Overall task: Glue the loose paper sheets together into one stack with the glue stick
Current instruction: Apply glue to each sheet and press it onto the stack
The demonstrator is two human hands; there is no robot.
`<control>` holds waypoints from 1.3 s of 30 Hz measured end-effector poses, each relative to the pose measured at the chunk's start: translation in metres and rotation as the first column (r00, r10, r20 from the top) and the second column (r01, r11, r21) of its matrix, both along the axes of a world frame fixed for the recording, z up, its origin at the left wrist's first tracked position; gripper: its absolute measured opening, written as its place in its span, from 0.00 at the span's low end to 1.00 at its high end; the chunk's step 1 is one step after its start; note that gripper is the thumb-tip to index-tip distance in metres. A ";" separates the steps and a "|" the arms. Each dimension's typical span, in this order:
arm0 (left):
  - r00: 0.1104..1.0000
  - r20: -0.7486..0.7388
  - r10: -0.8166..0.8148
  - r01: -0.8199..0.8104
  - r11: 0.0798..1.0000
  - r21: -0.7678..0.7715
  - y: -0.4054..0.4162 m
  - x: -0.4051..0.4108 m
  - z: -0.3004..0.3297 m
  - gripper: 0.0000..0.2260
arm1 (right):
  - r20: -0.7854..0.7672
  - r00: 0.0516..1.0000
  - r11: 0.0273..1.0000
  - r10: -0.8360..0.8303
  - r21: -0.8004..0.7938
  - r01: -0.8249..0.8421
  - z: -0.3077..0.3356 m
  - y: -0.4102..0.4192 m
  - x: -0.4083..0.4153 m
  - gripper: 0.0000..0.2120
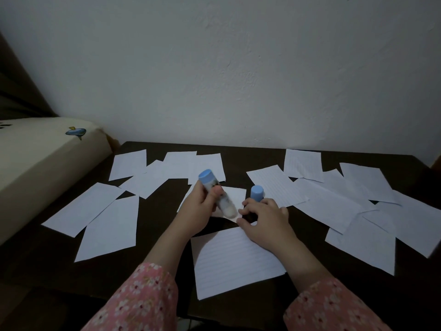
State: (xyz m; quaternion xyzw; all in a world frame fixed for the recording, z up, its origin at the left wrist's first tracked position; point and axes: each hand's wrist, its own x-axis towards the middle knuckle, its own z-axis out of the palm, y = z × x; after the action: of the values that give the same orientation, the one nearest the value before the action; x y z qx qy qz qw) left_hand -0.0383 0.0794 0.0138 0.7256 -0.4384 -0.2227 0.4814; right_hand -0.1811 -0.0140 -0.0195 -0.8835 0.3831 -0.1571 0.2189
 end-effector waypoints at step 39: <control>0.970 0.215 -0.110 0.083 0.988 0.132 -0.001 -0.002 -0.001 0.19 | 0.003 0.997 0.995 -0.073 -0.060 0.073 0.001 0.017 0.005 0.07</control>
State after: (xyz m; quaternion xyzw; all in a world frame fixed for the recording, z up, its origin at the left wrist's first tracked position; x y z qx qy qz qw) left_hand -0.0404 0.0787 0.0131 0.7518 -0.5097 -0.1899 0.3729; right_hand -0.1761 0.0034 -0.0182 -0.8750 0.4103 -0.1769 0.1863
